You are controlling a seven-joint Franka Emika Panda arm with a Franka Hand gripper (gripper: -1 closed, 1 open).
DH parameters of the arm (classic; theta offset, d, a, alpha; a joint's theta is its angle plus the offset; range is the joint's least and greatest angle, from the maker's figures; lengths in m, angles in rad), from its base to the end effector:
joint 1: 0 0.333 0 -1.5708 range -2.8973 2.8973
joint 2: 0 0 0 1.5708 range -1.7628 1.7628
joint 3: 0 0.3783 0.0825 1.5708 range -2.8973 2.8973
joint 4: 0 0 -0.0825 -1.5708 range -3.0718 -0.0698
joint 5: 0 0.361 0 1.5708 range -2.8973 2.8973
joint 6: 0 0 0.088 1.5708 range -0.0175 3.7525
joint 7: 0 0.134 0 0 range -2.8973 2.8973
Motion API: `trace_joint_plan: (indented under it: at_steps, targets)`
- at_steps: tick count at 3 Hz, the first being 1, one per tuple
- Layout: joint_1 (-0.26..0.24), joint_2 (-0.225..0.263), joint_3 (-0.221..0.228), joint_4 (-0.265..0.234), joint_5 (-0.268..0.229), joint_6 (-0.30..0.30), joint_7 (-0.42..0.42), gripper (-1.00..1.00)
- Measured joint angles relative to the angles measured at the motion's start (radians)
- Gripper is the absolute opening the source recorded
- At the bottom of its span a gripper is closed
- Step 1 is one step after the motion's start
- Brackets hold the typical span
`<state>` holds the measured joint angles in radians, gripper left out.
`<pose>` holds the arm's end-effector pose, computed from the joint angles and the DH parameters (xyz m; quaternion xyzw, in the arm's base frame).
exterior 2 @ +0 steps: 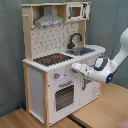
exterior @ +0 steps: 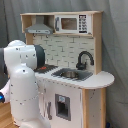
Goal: Play with the kitchen
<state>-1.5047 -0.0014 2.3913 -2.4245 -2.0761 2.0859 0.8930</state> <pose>0.3672 0.3489 0.4088 0.5020 0.5433 0.4643 0.4870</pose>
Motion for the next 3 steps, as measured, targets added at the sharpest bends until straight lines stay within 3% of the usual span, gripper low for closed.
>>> trace_joint_plan:
  at_steps: [3]
  targets:
    - [0.003,0.000,0.001,0.000,-0.001,-0.010,0.315,-1.00]
